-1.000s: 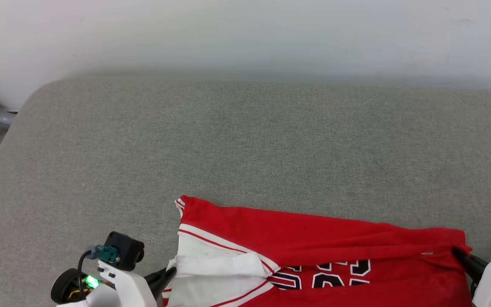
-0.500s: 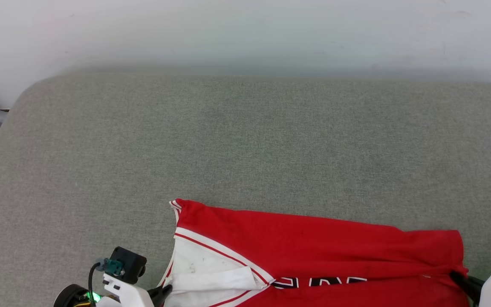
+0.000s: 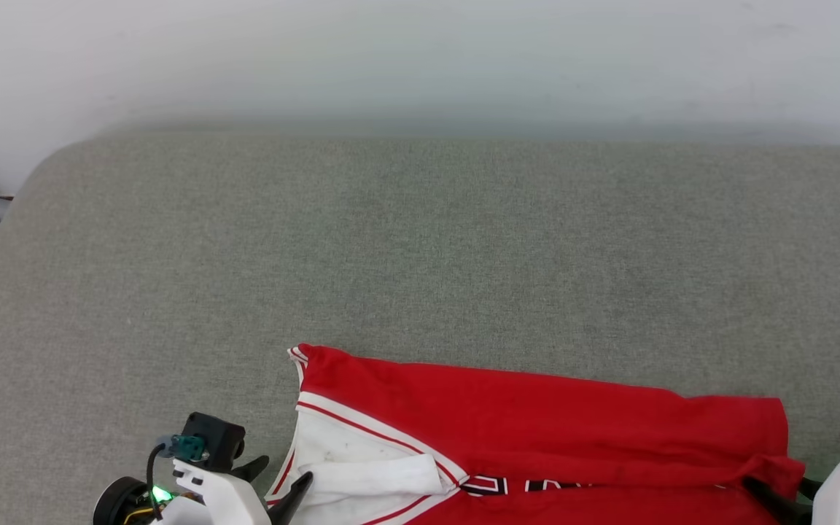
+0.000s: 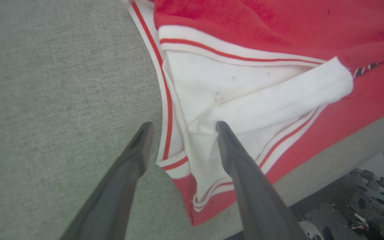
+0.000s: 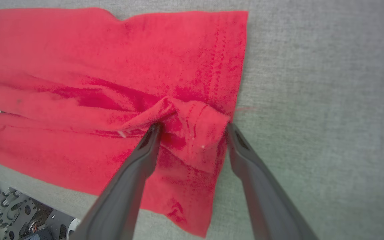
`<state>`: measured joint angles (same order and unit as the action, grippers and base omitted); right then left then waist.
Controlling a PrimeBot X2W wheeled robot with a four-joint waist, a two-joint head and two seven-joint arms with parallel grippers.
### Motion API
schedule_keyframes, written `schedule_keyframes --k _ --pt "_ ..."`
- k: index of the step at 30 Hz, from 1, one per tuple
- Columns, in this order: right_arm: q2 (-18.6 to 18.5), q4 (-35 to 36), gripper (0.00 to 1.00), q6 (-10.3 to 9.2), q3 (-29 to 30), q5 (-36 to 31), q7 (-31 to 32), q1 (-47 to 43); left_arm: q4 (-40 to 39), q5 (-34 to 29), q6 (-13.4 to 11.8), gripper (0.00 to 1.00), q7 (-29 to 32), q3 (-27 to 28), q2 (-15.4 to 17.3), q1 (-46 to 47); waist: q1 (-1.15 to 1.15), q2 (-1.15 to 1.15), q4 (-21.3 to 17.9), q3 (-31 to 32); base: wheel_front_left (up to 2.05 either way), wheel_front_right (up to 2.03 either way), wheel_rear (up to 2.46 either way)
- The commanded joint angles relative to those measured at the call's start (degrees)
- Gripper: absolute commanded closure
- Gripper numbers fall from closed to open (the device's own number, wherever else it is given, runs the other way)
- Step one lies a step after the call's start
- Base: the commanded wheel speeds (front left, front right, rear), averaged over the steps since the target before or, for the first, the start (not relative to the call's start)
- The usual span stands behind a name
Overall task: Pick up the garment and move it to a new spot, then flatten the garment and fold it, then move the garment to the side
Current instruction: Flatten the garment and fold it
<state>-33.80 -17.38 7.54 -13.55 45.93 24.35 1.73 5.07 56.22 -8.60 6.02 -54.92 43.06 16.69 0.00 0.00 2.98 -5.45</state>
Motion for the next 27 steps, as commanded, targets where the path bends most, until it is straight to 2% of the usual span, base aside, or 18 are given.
schedule_keyframes --k 1,6,10,16,21,23,25,27 --pt "-0.46 -0.16 0.0 -0.11 0.18 0.37 0.44 -0.41 -0.3 0.45 -0.45 0.0 -0.89 0.61 -0.02 -0.73 0.0 0.0 -0.16 0.97 0.0 0.0 0.0" --pt "-0.2 1.72 0.0 -0.08 2.41 1.77 4.33 -1.28 -1.8 0.78 -2.21 0.0 -3.78 2.24 -0.01 -1.92 0.0 0.0 -0.44 3.14 0.0 0.0 0.0" --pt "0.62 4.85 0.0 -0.09 5.63 2.52 7.76 -1.93 -3.17 -1.36 -6.48 0.0 -9.43 4.96 -0.06 -2.08 0.0 0.0 -0.62 4.21 0.0 0.0 0.0" --pt "3.15 8.9 0.0 -0.09 11.42 -0.33 13.87 -1.91 -5.77 -2.54 -11.48 0.0 -18.34 10.38 -1.35 -3.3 0.0 0.0 -0.43 4.35 0.0 0.0 0.0" --pt "7.59 10.35 0.0 -0.09 17.78 -4.68 20.27 -0.24 -7.43 -11.61 -15.29 0.0 -21.18 14.9 -1.47 -3.18 0.0 0.0 0.08 3.49 0.0 0.0 0.0" --pt "9.52 10.15 0.0 -0.09 20.39 -7.85 22.2 0.08 -8.75 -16.18 -17.02 0.0 -21.25 18.28 -2.57 -4.04 0.0 0.0 0.44 3.02 0.0 0.0 0.0" --pt "12.39 9.86 0.0 -0.08 23.18 -10.59 24.0 0.83 -10.73 -19.42 -17.4 0.0 -21.28 22.22 -4.68 -5.66 0.0 0.0 0.86 2.39 0.0 0.0 0.0" --pt "15.22 9.33 0.0 -0.08 25.91 -12.71 25.8 1.3 -12.14 -23.05 -16.51 0.0 -21.29 25.53 -5.93 -7.18 0.0 0.0 1.33 1.7 0.0 0.0 0.0"
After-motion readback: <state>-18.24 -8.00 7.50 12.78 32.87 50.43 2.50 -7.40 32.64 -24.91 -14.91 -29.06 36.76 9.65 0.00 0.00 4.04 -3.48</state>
